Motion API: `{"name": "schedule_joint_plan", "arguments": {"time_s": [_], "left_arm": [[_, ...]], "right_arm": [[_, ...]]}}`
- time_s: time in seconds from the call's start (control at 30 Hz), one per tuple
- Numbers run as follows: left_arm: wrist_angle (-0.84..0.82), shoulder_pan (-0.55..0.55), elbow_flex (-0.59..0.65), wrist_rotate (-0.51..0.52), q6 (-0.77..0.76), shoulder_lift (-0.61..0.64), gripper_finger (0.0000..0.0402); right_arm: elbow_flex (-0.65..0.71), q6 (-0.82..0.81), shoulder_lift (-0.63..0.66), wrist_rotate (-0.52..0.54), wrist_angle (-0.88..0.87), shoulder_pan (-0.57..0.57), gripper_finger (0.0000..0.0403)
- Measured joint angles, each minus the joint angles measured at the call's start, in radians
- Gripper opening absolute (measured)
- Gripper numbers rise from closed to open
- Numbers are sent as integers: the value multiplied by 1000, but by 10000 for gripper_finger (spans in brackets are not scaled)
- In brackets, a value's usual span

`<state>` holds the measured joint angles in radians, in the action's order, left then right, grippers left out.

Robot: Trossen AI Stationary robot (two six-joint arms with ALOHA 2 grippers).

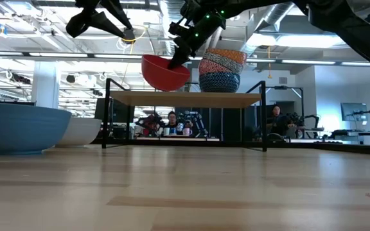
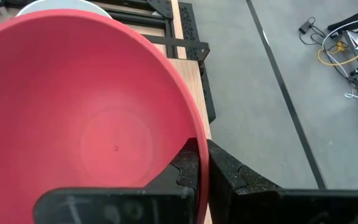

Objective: Place and stack bowls onto a shelf
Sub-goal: Put the red bowl on the shelf

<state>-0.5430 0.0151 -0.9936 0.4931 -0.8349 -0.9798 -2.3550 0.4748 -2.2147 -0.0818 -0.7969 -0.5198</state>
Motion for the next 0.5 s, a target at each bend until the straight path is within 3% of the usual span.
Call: {"name": "schedule_joint_plan", "arguments": {"time_s": [0.2,0.5], "left_arm": [[0,0,0,8,0,0,119],[1,0,0,9,0,0,119]], "right_arm": [[0,5,0,-2,-11,0,43],[0,-1,1,-23,-7,0,86]]}}
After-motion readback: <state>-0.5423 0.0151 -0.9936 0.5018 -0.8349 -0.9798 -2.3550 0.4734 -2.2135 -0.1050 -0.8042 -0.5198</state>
